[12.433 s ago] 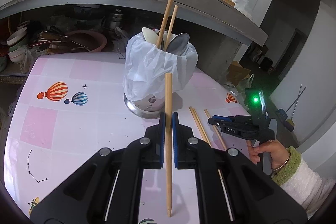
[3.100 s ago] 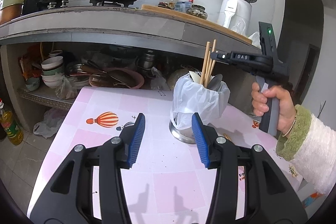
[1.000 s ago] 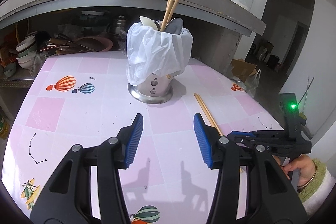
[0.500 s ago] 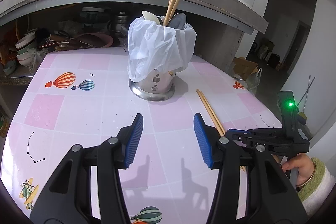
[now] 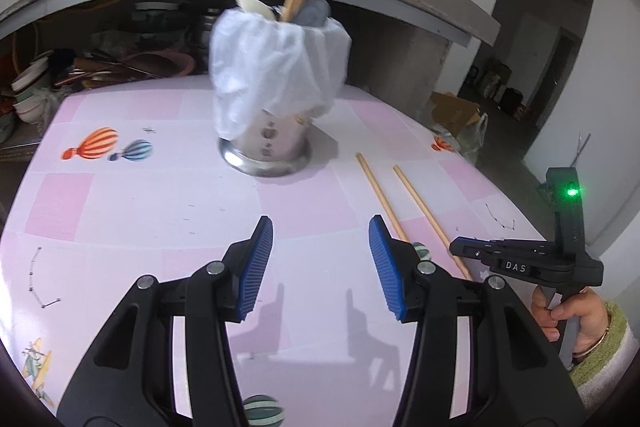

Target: Organize utensils

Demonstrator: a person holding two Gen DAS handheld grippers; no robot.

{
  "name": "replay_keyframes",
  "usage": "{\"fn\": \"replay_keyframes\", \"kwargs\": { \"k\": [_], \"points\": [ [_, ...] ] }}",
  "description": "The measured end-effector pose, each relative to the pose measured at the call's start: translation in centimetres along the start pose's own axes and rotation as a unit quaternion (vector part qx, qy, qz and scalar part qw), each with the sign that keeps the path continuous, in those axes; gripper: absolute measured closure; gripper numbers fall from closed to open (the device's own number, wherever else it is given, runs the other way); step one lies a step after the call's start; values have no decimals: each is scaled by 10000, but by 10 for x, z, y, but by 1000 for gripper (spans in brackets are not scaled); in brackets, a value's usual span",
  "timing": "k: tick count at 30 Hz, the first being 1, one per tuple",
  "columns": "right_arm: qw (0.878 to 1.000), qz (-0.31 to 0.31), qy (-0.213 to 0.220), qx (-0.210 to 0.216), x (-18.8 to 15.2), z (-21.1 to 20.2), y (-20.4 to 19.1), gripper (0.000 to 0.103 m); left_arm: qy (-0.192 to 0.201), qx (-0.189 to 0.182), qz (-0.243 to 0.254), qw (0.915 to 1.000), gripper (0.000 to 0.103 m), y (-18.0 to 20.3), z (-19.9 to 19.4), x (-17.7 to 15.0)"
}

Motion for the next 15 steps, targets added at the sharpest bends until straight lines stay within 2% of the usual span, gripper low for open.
{"fn": "replay_keyframes", "kwargs": {
  "k": [7,11,15],
  "points": [
    [9999,103,56,83,-4,-5,6,98,-321,-383,269,9984,55,43,31,-1],
    [9998,132,74,153,-6,-6,8,98,-518,-444,485,9965,56,66,55,3],
    [9995,193,90,227,-7,-7,8,98,-877,-450,703,9927,56,86,87,6]
  ]
}}
Point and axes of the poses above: each gripper's, at about its wrist camera, not at the fingertips, and z roughly the way its jaws point, y to its right, x to its top, the point moved 8 cm from there along z, roughly the way its jaws point, and after that the axes turned 9 degrees about x, right-handed, at the moved point
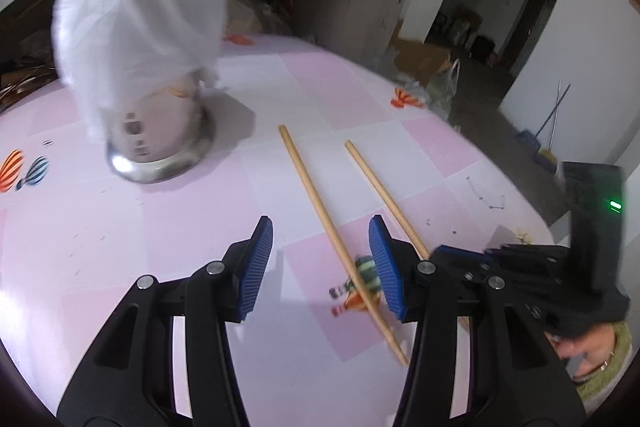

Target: Organize utensils

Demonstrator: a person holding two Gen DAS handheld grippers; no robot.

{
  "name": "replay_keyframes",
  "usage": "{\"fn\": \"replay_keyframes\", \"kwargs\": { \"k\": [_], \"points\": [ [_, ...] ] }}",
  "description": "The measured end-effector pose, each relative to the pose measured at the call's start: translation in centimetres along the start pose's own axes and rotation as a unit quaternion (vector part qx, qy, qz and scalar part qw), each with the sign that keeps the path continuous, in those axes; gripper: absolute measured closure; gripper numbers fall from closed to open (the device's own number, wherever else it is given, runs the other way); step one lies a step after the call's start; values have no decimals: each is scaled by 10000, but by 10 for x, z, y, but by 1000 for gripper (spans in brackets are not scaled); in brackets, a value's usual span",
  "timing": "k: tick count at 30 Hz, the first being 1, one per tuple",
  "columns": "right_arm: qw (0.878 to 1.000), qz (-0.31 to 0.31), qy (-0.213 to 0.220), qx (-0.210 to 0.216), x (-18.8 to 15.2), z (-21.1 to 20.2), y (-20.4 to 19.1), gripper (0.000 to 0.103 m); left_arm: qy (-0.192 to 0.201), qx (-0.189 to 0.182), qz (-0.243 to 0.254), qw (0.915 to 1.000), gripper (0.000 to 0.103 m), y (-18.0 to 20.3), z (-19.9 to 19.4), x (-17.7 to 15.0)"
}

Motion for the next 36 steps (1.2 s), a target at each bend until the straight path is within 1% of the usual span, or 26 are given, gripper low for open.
{"fn": "replay_keyframes", "kwargs": {
  "k": [5,7,11,13,16,19,21,24,27,36],
  "points": [
    [9999,72,6,89,-1,0,1,98,-317,133,336,9988,56,13,33,4],
    [9999,99,4,115,-1,-1,1,98,-403,288,445,9978,57,14,43,4],
    [9998,110,4,138,-1,-1,2,97,-553,493,614,9954,64,16,58,1],
    [9998,120,10,152,-1,-1,2,97,-502,594,728,9943,66,18,59,1],
    [9998,121,13,155,-1,-1,2,97,-496,736,854,9924,70,19,58,0],
    [9998,132,18,165,-1,-2,3,97,-486,845,875,9914,78,16,56,0],
    [9998,135,18,165,-1,-2,3,97,-467,921,885,9907,88,14,54,-1],
    [9998,133,20,163,-2,-2,3,97,-483,929,849,9909,94,12,50,-5],
    [9998,141,19,171,-2,-2,3,97,-507,947,833,9907,97,10,47,-10],
    [9997,119,0,192,-3,-2,2,97,-612,1001,546,9916,98,-9,20,-40]
  ]
}}
Point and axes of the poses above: each gripper's, at about its wrist camera, not at the fingertips, and z roughly the way its jaws point, y to its right, x to its top, the point moved 8 cm from there along z, roughly the way its jaws point, and after that the axes turned 9 degrees about x, right-handed, at the moved point
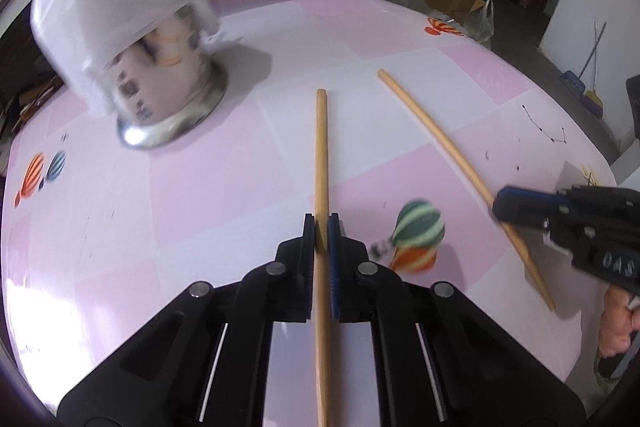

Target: Organize utensils

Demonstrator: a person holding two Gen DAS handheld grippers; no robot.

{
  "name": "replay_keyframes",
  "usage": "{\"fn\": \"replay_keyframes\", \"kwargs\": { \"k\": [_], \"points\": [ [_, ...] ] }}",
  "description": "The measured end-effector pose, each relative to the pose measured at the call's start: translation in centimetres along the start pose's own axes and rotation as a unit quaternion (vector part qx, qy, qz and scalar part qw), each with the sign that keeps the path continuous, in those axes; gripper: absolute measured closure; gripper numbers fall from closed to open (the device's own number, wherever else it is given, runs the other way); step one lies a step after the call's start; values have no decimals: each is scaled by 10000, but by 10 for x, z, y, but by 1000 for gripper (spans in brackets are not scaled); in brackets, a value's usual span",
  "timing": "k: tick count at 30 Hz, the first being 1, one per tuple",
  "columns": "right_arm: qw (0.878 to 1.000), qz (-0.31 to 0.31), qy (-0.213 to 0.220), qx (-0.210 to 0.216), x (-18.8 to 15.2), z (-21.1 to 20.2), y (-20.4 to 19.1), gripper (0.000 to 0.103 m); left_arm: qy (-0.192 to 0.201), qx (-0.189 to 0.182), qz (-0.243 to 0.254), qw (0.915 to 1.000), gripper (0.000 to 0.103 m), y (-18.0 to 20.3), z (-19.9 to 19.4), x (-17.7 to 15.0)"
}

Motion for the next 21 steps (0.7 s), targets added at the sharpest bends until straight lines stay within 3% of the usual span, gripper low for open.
{"fn": "replay_keyframes", "kwargs": {
  "k": [11,21],
  "points": [
    [9995,82,-138,277,-14,-4,-5,97,-263,90,-537,9982,97,-36,-22,-44],
    [9980,125,-391,476,-35,-9,-17,97,-273,209,-1053,9938,97,-64,-38,-73]
  ]
}}
Point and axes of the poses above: each gripper's, at about its wrist camera, not at the fingertips, and z roughly the way its jaws point, y to its right, x to its top, the point moved 8 cm from there along z, roughly the way its jaws point, and after that the axes turned 9 degrees about x, right-handed, at the moved point
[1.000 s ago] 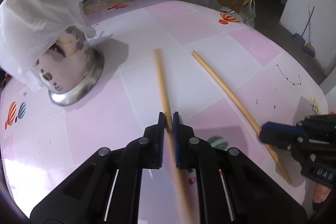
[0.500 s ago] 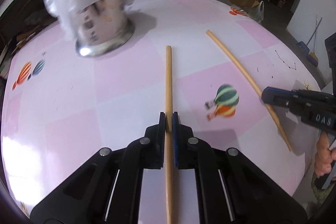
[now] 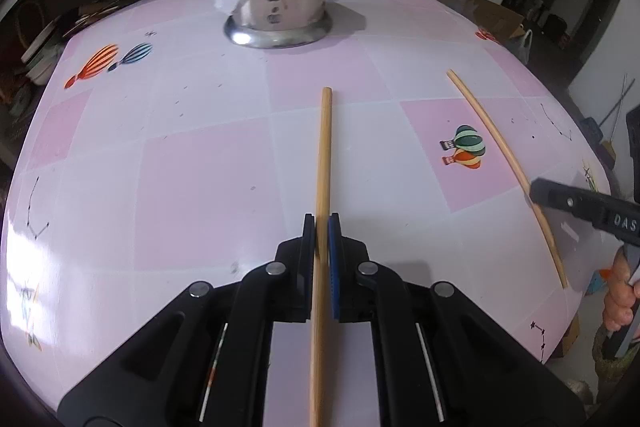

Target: Organize utensils

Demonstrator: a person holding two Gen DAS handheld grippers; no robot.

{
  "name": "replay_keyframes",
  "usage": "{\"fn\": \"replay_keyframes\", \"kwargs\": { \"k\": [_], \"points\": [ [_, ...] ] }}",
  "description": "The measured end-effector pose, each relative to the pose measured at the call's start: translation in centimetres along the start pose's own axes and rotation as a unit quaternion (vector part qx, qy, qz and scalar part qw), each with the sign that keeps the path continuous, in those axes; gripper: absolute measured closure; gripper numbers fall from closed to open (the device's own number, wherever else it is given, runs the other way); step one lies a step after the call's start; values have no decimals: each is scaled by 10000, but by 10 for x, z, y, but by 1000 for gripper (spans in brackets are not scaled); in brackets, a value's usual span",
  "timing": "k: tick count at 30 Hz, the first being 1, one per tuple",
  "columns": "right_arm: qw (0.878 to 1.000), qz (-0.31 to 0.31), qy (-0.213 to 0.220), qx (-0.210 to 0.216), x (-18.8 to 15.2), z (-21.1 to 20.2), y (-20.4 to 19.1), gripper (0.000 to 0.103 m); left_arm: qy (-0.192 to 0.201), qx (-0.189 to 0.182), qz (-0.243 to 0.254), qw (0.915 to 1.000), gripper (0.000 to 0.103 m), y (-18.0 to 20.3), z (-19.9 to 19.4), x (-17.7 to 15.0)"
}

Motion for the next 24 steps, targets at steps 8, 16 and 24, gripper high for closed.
{"fn": "replay_keyframes", "kwargs": {
  "k": [8,16,24],
  "points": [
    [9991,-252,-318,77,-23,5,-24,97,49,107,-236,9997,97,-18,-2,-6],
    [9984,-369,-429,-22,-27,5,-31,96,80,52,-373,9993,97,-23,-2,-7],
    [9994,-284,-188,-116,-15,-7,-23,75,134,-53,-573,9983,84,-30,-5,-4]
  ]
}}
Point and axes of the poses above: each gripper's, at about its wrist camera, not at the fingertips, and z roughly the way its jaws point, y to its right, x to its top, the point moved 8 cm from there along z, roughly the way its jaws point, and after that the axes turned 9 degrees about x, right-handed, at the moved point
